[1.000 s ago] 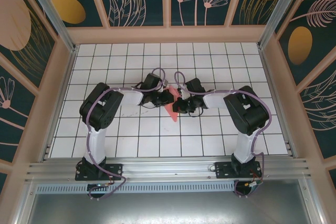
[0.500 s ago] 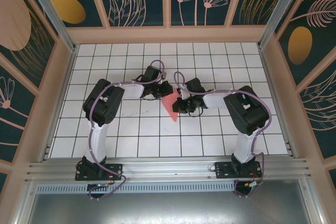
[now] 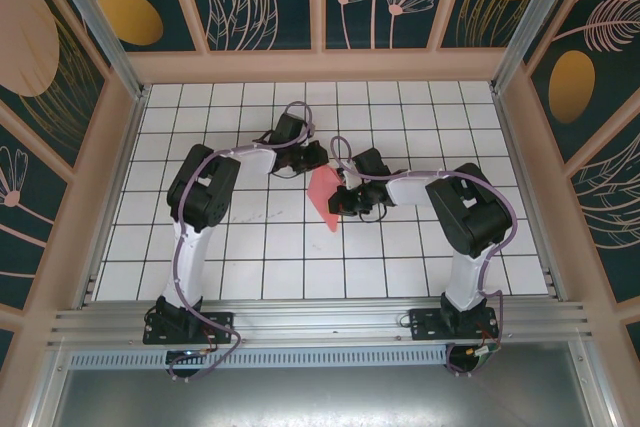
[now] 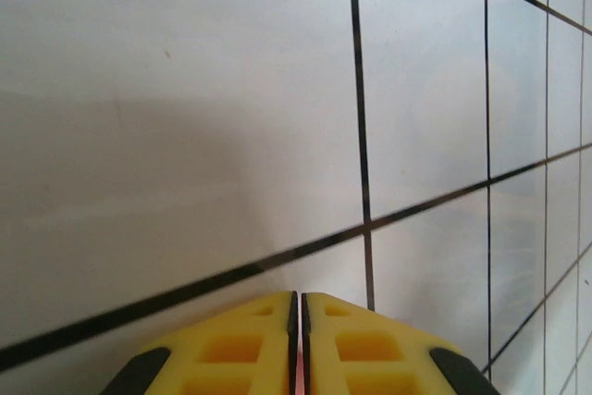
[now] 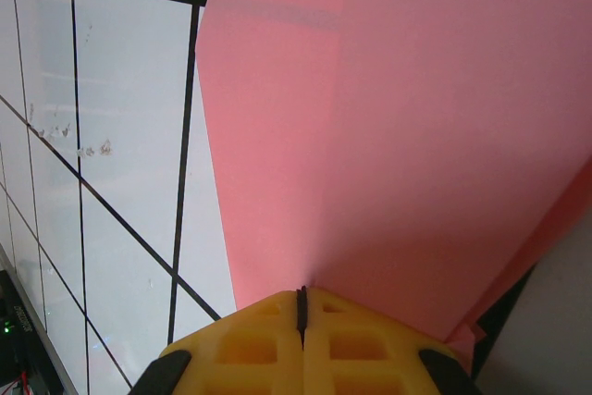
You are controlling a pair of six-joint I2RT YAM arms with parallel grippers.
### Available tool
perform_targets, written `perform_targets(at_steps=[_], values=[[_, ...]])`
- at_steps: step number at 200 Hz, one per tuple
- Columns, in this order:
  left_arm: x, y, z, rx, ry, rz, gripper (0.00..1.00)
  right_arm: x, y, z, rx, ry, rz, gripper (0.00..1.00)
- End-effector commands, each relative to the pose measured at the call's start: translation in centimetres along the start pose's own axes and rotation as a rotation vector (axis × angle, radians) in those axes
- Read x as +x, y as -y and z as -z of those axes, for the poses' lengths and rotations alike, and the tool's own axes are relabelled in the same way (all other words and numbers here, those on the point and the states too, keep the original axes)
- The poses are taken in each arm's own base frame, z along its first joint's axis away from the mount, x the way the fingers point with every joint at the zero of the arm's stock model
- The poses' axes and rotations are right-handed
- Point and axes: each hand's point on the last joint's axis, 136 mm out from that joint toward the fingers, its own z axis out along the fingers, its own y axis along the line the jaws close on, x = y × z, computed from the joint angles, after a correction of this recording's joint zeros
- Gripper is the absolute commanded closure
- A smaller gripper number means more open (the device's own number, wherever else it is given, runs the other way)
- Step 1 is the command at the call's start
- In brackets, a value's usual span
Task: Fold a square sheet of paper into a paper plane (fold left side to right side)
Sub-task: Fourth fold the wing at the center of the table.
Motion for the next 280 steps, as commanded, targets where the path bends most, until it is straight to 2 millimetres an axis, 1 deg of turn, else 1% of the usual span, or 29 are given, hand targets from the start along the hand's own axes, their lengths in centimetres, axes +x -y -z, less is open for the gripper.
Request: perform_targets(at_steps=[1,18,31,49,62,79,101,119,135,165,197,218,250,280], values=[[-0.9,-1.0,-0.4,-0.031,0.003,-0.014,0.86,6.1,6.0,-0.8,0.218,-0.179,-0.116,1.0],[-1.0,-0.7,-0.2,-0.022,0.006,-0.019,0.85,5.9,5.9,-0.7,0.215,-0.174,-0.117,1.0],[-1.5,0.1,0.5,-0.01,0.026,-0.039,0.85,5.9,6.0,-0.8,0.213,-0.174,-0.119,1.0],[-2.4,2.0,2.5,0.026,0.074,-0.077,0.84,5.9,6.0,-0.9,0.213,-0.176,-0.118,1.0],[-2.4,2.9,3.8,0.041,0.093,-0.093,0.84,5.8,6.0,-0.9,0.214,-0.177,-0.118,1.0],[-1.3,3.3,5.1,0.063,0.087,-0.096,0.86,5.8,6.0,-0.9,0.214,-0.177,-0.117,1.0],[1.7,3.4,5.9,0.109,0.044,-0.085,0.87,5.8,6.1,-0.9,0.216,-0.177,-0.117,1.0],[4.1,3.5,5.5,0.131,-0.017,-0.087,0.87,5.8,6.1,-1.0,0.217,-0.179,-0.118,1.0],[5.6,3.5,4.8,0.137,-0.06,-0.089,0.88,5.7,6.1,-1.0,0.218,-0.179,-0.117,1.0],[7.1,3.5,3.3,0.145,-0.103,-0.086,0.88,5.6,6.1,-1.0,0.225,-0.18,-0.115,1.0],[7.5,3.7,1.9,0.149,-0.126,-0.09,0.88,5.7,6.4,-1.0,0.24,-0.185,-0.114,1.0],[7.3,2.7,1.3,0.106,-0.124,-0.087,0.88,5.8,6.5,-0.9,0.247,-0.191,-0.113,1.0],[6.5,1.8,1.0,0.055,-0.089,-0.081,0.88,6.0,6.6,-0.8,0.254,-0.2,-0.112,1.0],[6.3,0.7,0.4,0.014,-0.085,-0.073,0.88,6.2,6.7,-0.7,0.259,-0.206,-0.109,1.0]])
